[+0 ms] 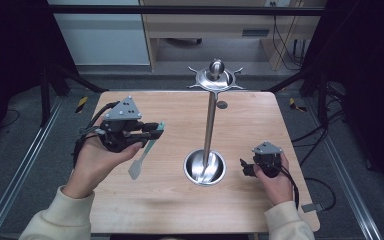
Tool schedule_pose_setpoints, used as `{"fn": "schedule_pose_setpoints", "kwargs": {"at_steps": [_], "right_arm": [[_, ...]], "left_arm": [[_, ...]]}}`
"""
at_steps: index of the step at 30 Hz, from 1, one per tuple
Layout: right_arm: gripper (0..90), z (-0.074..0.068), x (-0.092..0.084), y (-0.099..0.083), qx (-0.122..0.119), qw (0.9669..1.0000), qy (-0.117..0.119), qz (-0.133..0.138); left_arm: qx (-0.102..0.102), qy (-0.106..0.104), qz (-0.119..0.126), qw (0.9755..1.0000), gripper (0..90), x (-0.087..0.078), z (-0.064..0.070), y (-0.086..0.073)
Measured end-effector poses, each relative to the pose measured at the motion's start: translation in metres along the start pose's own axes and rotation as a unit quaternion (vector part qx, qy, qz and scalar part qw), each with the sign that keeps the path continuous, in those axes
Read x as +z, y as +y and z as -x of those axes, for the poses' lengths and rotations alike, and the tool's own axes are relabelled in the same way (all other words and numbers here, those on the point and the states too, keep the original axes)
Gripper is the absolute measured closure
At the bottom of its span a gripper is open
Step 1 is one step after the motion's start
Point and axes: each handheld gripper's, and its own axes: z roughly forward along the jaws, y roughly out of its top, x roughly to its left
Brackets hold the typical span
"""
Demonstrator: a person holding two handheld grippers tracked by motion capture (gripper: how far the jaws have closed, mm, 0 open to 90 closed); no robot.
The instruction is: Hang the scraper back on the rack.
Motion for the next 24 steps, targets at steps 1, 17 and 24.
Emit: {"fn": "schedule_pose_setpoints", "kwargs": {"at_steps": [1, 17, 24], "right_arm": [[12.3, 0.000, 0.000, 0.000, -0.001, 1.0000, 0.000, 0.000], [14.6, 0.001, 0.001, 0.000, 0.007, 0.9999, 0.008, -0.006], [12.1, 0.001, 0.000, 0.000, 0.006, 1.0000, 0.002, -0.004]], "left_arm": [[0.000, 0.001, 0.001, 1.0000, 74.6, 0.000, 0.000, 0.001], [0.008, 0.008, 0.009, 0.9999, 74.6, 0.000, 0.002, 0.021], [0.011, 0.011, 0.011, 0.9998, 74.5, 0.001, 0.002, 0.031]]}}
